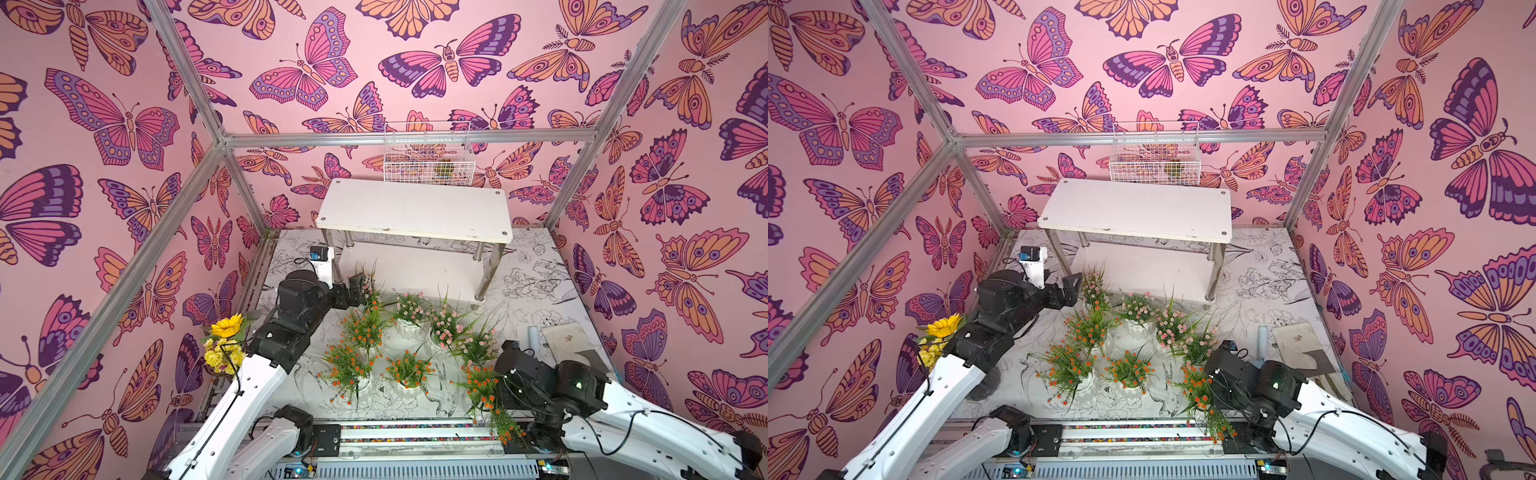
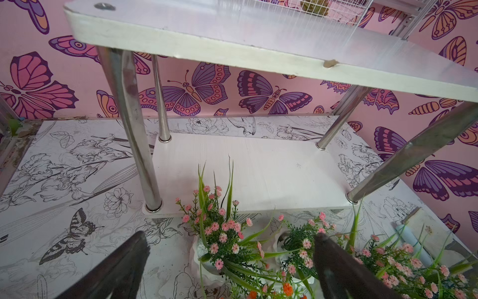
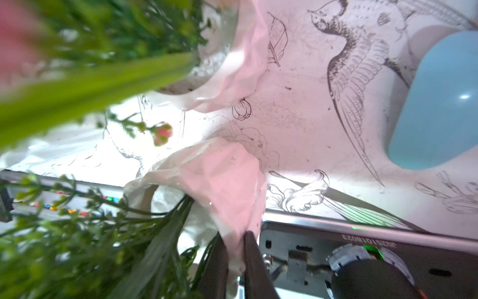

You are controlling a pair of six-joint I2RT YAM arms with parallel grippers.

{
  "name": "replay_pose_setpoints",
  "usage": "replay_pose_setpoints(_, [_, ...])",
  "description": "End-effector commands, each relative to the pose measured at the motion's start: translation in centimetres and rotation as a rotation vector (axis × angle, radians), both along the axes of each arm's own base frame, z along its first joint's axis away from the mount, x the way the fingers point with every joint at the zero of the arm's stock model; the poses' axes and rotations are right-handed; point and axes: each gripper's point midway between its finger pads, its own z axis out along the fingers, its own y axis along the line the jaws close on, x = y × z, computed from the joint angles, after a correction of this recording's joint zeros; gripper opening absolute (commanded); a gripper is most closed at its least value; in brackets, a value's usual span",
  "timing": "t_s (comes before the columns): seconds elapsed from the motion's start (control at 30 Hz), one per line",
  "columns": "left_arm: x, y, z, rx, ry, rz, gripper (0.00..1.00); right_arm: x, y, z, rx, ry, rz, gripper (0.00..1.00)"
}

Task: Place the baby's breath potted plants on the rack by color
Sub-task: Pick up the baby's breath potted plant from the center of the board.

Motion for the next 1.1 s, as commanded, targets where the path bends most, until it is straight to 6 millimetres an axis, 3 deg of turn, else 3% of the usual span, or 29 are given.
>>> replay_pose_setpoints(0.0, [0.0,-0.5,0.6,-0.009,-0.001,-0.019,1.00,0.2,-0.3,2.3,0.008,-0.039,0.015,0.00])
replay_pose_setpoints(0.17, [0.1,-0.7,0.6,-0.006,0.001,-0.026,1.00,0.4,-0.5,4.5,0.049,-0.083,0.012,0.00])
replay_pose_setpoints(0.5, [0.3,-1.0,0.8,-0.003,0.002,-0.039,1.00,0.5,-1.6,11.5,0.079,-0.166,0.044,0.00])
replay_pose_setpoints(0.63, [0.1,-1.7,1.1,0.001,-0.006,-0.079,1.00,1.0,-1.2,14.2,0.093,-0.204,0.068,0.00])
replay_pose_setpoints(0.87, [-0.8,-4.5,1.8,0.034,-0.037,-0.220,1.00,2.6,0.6,18.8,0.108,-0.263,0.121,0.00])
replay_pose_setpoints(1.07, [-2.3,-8.2,1.4,0.124,-0.103,-0.376,1.00,5.4,2.2,20.4,0.143,-0.211,0.125,0.00])
